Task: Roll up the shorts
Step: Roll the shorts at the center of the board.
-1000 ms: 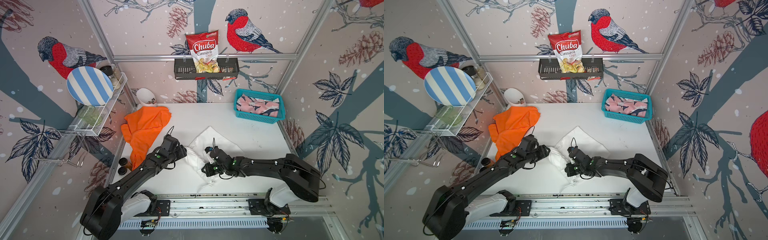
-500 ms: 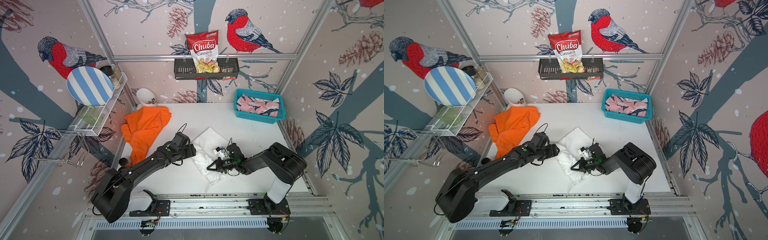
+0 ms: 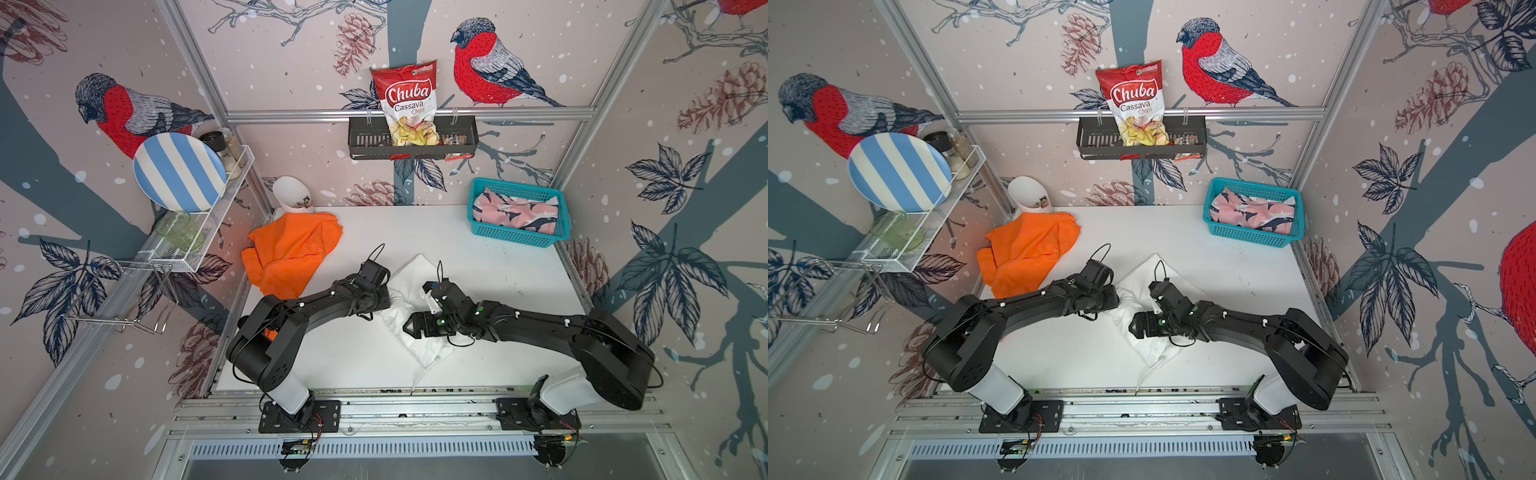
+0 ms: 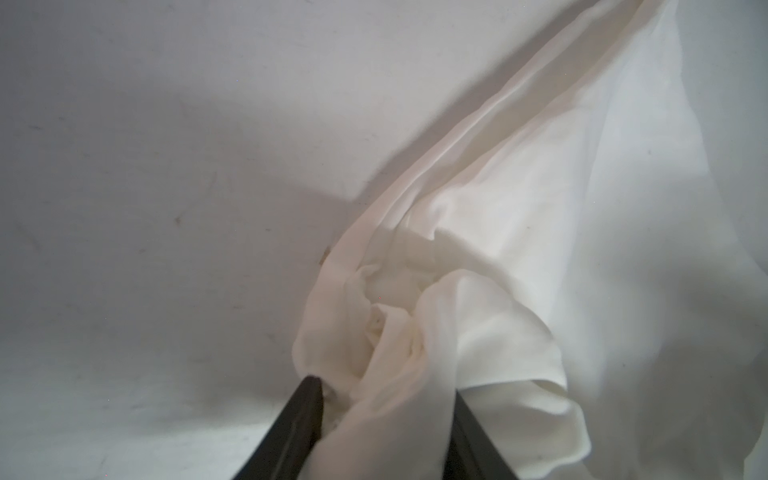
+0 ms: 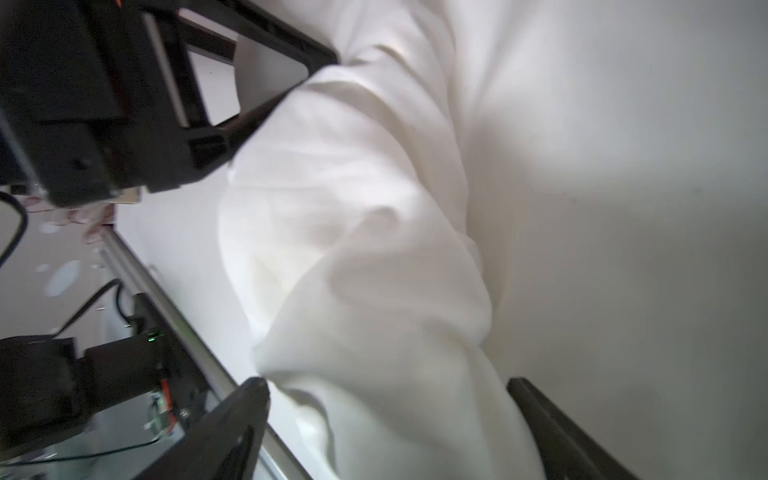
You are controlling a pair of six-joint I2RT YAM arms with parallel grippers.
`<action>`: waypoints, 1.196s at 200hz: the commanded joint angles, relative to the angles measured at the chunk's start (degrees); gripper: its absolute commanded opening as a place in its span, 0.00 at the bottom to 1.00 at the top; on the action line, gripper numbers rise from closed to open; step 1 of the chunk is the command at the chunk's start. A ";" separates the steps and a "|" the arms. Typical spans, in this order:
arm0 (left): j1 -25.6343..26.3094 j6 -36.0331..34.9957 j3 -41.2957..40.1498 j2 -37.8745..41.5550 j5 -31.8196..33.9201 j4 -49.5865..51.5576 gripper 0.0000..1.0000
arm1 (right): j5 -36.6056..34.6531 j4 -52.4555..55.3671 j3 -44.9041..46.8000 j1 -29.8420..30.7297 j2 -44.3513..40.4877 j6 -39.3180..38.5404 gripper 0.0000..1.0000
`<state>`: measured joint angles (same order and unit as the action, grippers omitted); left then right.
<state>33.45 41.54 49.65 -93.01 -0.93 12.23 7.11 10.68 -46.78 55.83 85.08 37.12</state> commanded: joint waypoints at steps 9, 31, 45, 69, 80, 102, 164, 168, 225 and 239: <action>-0.53 -2.37 0.44 -0.60 0.01 -0.39 0.45 | -34.27 25.95 -10.80 8.94 2.62 -2.79 1.00; -0.74 -3.02 0.61 -1.10 -0.69 0.03 0.45 | -42.12 32.12 -18.06 15.05 8.41 -4.18 1.00; -0.93 -3.38 0.54 -1.14 -1.00 0.16 0.45 | -43.31 34.00 -21.67 17.30 12.98 -5.10 1.00; -1.62 -3.50 0.53 -1.12 -1.42 0.21 0.46 | -38.97 32.24 -22.89 18.00 18.63 -6.57 1.00; -1.86 -3.49 0.32 -0.94 -1.53 0.14 0.48 | -34.52 30.06 -22.33 18.06 20.19 -7.08 1.00; -2.21 -3.59 0.41 -0.81 -1.85 0.02 0.48 | -27.05 24.46 -19.52 18.50 21.60 -6.99 1.00; -6.24 -5.69 0.69 1.24 -1.48 1.97 0.49 | -17.16 14.80 -13.33 17.90 18.22 -5.48 0.23; -6.74 -5.81 0.77 1.61 -1.45 2.22 0.48 | -15.46 13.61 -12.71 17.63 17.41 -5.53 0.18; -13.68 -8.36 3.15 3.40 -4.23 5.76 0.46 | 19.98 -16.89 6.61 4.15 7.73 0.57 0.00; -13.76 -7.99 3.96 5.81 -4.14 7.33 0.55 | 24.83 -21.61 9.60 0.78 7.97 1.84 0.00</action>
<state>20.45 34.41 52.27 -89.89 -3.70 16.32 14.90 1.26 -41.76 60.42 92.97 34.76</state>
